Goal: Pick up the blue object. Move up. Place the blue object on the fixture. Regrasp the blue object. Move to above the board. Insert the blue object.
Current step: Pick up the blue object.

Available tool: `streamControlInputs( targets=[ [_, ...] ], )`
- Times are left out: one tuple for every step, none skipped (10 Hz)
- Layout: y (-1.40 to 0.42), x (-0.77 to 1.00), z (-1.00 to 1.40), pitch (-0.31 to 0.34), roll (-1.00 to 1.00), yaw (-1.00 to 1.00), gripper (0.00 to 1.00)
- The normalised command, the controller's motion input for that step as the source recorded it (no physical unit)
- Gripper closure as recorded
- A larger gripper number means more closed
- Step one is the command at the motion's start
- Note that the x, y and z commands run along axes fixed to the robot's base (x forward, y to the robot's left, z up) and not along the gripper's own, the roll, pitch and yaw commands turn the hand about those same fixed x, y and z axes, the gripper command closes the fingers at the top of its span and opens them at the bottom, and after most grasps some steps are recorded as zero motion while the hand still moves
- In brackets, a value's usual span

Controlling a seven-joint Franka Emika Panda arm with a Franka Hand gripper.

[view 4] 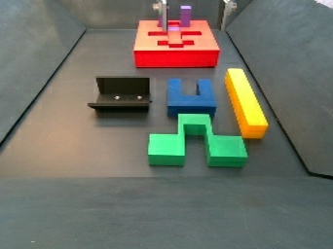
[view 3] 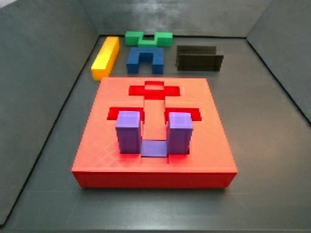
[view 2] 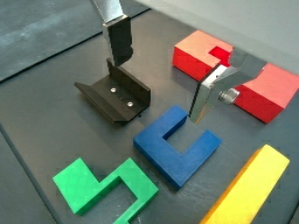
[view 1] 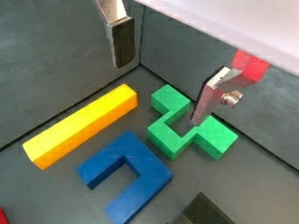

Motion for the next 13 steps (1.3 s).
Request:
streamControlInputs(
  targets=[
    [-0.22,0.05,-0.03,0.000,0.03,-0.15,0.00],
    [-0.27,0.43,0.00,0.119,0.08,-0.28,0.00],
    [-0.42,0.64,-0.04,0.076,0.10,-0.19,0.00],
    [-0.42,0.58,-0.06,0.040,0.11,-0.18,0.00],
    [-0.41,0.67,-0.05,0.039,0.11,-0.07,0.00],
    [-0.38,0.70,-0.04,0.051,0.09,0.00,0.00],
    [-0.37,0.61,-0.08,0.043,0.08,0.00,0.00],
    [-0.38,0.59,-0.09,0.036,0.09,0.01,0.00],
    [-0.43,0.42,-0.13,0.024,0.11,0.06,0.00],
    [-0.53,0.19,-0.27,0.000,0.17,0.05,0.00],
    [-0.54,0.03,-0.46,0.000,0.24,0.04,0.00],
    [-0.47,0.00,-0.55,-0.004,0.27,0.05,0.00],
    [-0.33,-0.10,-0.52,-0.034,0.26,0.02,0.00]
  ],
)
